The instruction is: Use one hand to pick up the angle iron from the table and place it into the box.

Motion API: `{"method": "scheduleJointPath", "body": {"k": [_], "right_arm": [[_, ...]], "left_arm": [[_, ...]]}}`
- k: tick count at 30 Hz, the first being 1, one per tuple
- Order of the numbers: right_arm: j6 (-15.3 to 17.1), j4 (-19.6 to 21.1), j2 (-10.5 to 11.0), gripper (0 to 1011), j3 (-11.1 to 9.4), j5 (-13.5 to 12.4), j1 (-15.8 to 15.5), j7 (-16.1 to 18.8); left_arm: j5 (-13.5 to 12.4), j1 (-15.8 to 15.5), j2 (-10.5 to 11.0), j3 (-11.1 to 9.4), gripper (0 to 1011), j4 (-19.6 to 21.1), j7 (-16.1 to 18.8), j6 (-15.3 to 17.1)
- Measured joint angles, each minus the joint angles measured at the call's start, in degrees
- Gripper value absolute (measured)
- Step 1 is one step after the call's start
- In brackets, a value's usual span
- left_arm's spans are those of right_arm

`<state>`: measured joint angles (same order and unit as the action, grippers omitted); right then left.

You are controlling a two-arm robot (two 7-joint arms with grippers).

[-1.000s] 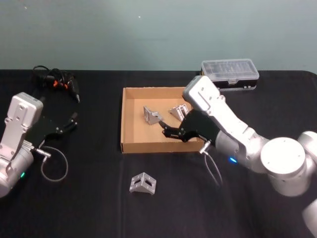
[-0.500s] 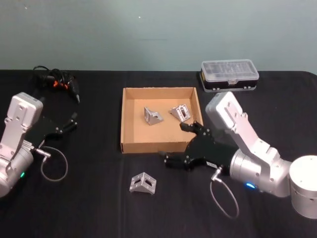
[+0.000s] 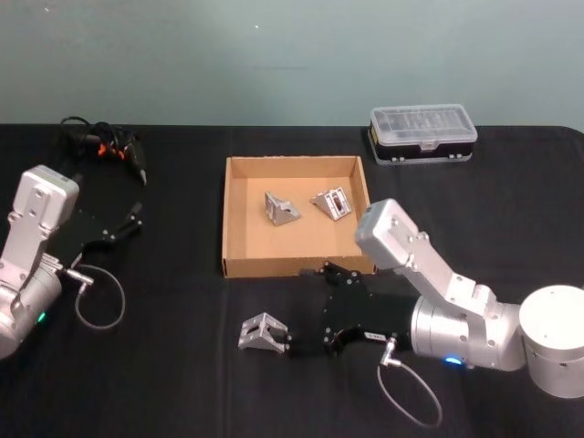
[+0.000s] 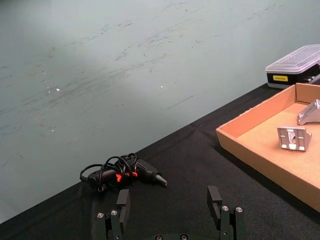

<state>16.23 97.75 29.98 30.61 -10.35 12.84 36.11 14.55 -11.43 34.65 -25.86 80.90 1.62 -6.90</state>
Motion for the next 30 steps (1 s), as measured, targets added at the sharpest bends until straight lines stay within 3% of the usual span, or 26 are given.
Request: {"method": "scheduleJointPath", "body": {"k": [12,22,30], "right_arm": [[0.7,-4.9,0.3,1004,6.2,1.9,7.1,4.9],[-0.4,-10.1,-1.2,1004,8.9,1.8,10.3,5.2],[-1.3,-11.9,-2.1,1004,10.5,1.7,12.1,5.1]], "left_arm": [[0.0,0.0,0.0,0.0,1011,0.0,0.0,0.0],[0.0,0.0,0.0,0.0,1011,0.0,0.0,0.0],[0.0,0.0,0.0,0.0,1011,0.0,0.0,0.0]]}}
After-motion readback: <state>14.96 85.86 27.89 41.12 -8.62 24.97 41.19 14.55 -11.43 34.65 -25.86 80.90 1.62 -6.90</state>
